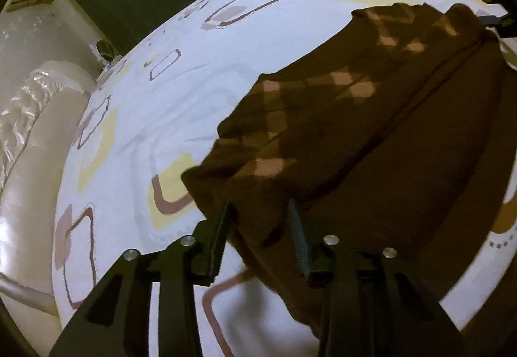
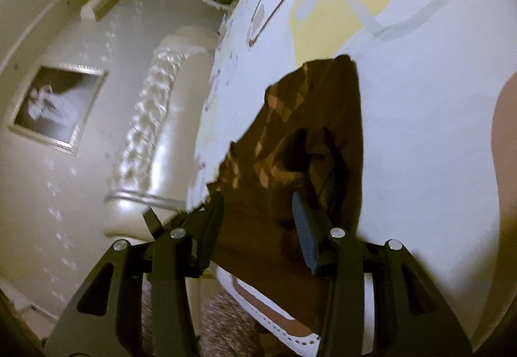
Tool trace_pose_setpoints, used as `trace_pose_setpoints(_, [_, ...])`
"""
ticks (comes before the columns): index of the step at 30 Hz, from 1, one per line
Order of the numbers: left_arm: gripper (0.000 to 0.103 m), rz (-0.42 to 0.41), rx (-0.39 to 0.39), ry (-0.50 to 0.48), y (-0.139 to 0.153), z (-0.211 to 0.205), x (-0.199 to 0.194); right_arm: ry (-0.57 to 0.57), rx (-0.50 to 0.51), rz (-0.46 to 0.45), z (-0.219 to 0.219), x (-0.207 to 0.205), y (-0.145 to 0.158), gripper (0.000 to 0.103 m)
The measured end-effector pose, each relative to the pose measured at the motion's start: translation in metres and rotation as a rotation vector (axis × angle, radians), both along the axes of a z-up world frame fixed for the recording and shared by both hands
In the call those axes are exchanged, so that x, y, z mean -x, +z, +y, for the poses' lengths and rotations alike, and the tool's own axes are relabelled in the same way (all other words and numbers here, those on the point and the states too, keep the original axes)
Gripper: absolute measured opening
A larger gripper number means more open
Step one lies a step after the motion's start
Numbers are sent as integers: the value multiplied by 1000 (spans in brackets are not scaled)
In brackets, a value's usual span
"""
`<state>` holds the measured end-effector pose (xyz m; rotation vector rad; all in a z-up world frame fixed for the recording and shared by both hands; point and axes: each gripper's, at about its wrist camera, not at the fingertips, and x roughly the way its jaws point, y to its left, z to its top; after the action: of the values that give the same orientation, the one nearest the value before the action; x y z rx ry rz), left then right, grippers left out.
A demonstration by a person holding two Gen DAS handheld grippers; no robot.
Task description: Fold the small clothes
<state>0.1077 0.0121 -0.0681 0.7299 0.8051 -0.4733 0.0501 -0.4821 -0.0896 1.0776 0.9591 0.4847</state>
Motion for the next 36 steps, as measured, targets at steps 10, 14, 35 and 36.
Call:
trace_pose_setpoints(10, [23,29,54,25,-1,4,-7,-13,49,58,3,1,1,48])
trace_pose_setpoints(14, [20,43,78,43,0,6,-10,-29,102,70,-2,1,2,48])
trace_pose_setpoints(35, [9,139,251,100,4,20,-15,101,141,44,28,-11,-4,10])
trace_pose_setpoints(36, [9,153,279,106,6,23,-16,89,105,33,27,-11,-2,9])
